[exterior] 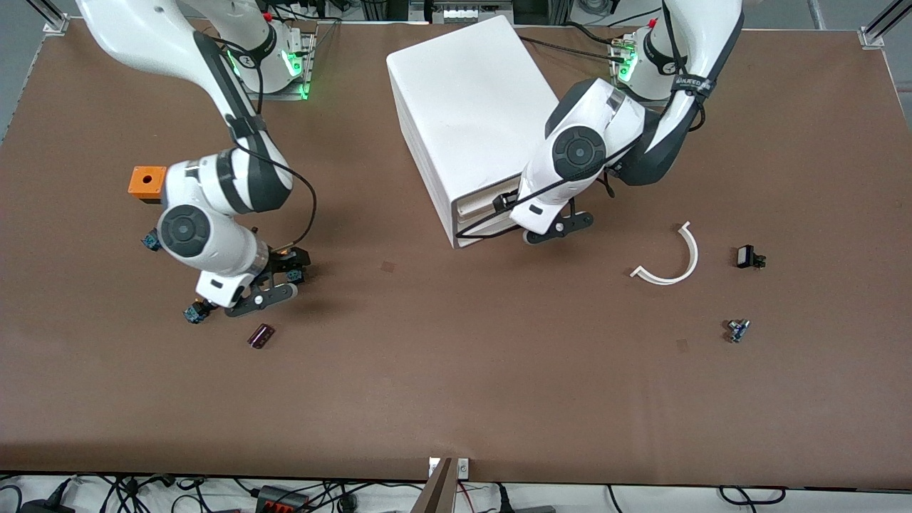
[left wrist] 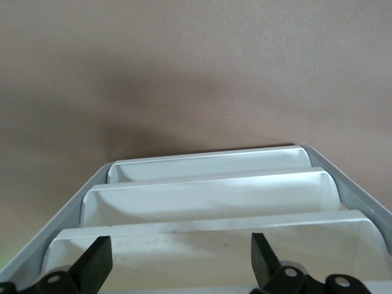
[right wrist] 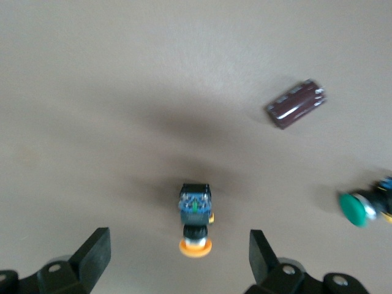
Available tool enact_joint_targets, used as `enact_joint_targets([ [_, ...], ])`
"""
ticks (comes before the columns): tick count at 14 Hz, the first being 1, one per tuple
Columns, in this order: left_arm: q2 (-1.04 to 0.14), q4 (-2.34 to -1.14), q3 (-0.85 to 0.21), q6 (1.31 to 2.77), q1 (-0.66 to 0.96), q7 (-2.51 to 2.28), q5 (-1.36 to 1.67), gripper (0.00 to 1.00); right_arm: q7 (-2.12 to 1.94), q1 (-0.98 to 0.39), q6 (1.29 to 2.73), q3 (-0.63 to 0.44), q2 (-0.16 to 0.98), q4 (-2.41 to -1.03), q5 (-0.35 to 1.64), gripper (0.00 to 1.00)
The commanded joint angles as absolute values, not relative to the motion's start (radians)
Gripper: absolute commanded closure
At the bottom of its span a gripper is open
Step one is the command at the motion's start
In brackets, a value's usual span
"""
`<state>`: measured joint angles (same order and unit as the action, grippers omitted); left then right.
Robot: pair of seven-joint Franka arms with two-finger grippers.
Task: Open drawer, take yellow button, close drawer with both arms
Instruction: 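Set the button on the table while the left gripper pushes the drawer shut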
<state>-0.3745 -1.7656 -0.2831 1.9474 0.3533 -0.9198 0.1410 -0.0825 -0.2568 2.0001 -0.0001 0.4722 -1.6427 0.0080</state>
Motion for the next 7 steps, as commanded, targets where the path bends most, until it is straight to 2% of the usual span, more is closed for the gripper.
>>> enact_joint_targets([
  [1, -0.333, -1.807, -0.304, 1.962, 0.348, -0.949, 0.170, 0.00, -0.025, -0.256, 1.800, 0.002, 0.480, -1.476, 0.022, 0.00],
  [3, -0.333, -1.805, -0.316, 1.962, 0.344, -0.965, 0.181, 0.00, -0.008, -0.255, 1.703, -0.006, 0.456, -1.412, 0.020, 0.00],
  [7, -0.333, -1.798, -0.316, 1.959, 0.344, -0.966, 0.183, 0.00, -0.008, -0.239, 1.655, -0.041, 0.376, -1.397, 0.014, 0.00],
])
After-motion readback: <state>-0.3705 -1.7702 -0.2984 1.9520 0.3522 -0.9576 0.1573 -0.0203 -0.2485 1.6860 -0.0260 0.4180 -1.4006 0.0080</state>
